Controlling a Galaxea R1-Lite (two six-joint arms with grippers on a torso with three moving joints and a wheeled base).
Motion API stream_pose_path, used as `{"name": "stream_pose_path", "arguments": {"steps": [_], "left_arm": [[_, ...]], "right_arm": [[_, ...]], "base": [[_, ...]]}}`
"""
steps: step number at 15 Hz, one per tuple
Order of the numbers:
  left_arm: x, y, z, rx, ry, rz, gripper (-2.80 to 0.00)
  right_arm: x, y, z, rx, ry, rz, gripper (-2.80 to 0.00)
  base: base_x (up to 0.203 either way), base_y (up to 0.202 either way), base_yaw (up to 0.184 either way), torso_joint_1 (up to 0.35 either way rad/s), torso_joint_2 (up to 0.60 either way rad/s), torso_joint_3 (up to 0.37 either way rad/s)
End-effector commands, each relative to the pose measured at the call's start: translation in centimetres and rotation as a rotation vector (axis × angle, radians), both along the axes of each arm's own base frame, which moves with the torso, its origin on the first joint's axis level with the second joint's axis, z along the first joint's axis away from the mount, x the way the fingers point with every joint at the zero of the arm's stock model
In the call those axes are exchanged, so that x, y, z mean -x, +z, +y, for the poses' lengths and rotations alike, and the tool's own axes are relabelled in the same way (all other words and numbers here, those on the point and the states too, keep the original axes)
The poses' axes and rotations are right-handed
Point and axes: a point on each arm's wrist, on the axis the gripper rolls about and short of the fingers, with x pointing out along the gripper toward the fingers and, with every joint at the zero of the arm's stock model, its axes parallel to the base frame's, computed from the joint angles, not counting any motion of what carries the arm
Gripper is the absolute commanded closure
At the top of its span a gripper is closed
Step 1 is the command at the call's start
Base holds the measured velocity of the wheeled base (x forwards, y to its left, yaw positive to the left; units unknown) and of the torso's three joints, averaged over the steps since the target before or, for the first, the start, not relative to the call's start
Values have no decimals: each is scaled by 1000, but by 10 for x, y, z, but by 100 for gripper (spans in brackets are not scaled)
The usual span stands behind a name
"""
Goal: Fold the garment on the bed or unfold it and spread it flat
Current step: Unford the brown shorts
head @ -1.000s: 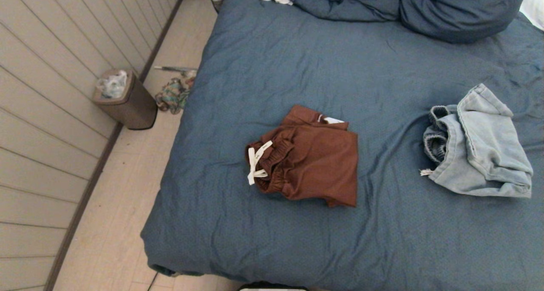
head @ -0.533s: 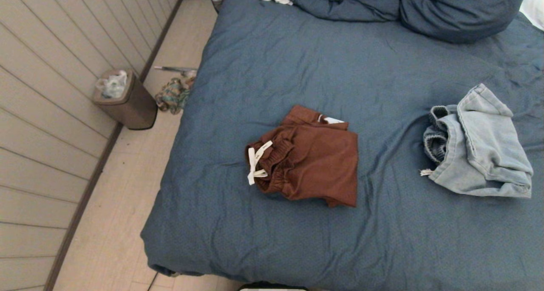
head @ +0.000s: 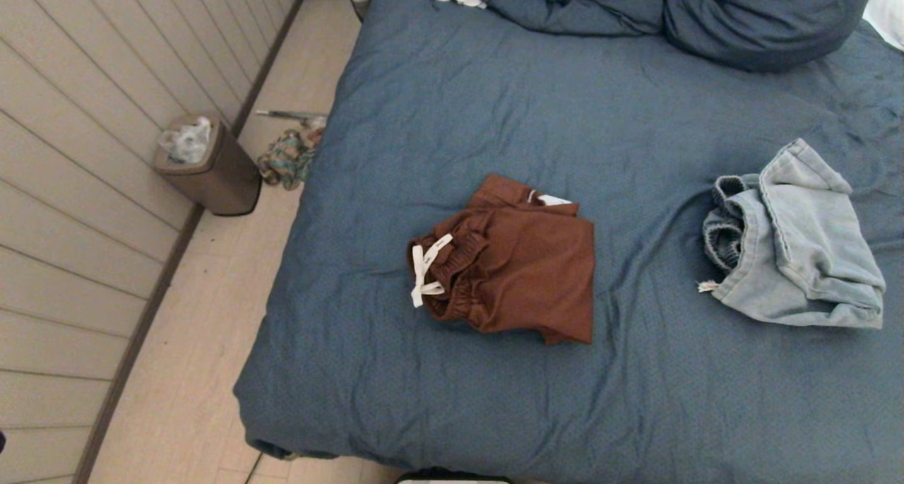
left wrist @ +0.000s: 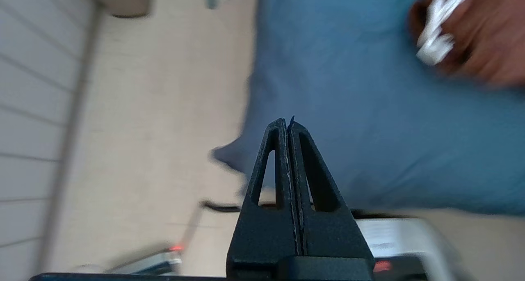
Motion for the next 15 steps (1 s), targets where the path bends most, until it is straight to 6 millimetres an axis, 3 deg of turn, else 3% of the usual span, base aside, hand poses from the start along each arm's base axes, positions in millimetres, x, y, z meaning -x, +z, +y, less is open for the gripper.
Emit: {"name": "stream_pose_path", "arguments": {"steps": [1, 4, 6, 8, 12, 15], "left_arm": [[-65, 26, -2, 80, -45, 207, 0], [-125, 40, -18, 205, -167, 350, 0], [-156, 41, -33, 267, -210, 424, 0], [-182, 39, -43, 342, -221, 438, 0], [-191, 15, -46, 365, -232, 381, 0], [-187, 15, -45, 360, -225, 376, 0]], "right_arm": [[-76, 46, 3, -40, 25, 198, 0], [-160, 79, 32, -102, 145, 367, 0], [-203, 80, 74, -118, 248, 483, 0], [-232, 71, 128, -96, 338, 577, 0], [-240, 39, 221, 104, 374, 613, 0], [-224, 49, 262, 165, 481, 543, 0]], "base": [[0, 0, 0, 0, 0, 0], [0, 0, 0, 0, 0, 0], [0, 0, 0, 0, 0, 0], [0, 0, 0, 0, 0, 0], [0, 0, 0, 0, 0, 0], [0, 0, 0, 0, 0, 0]]}}
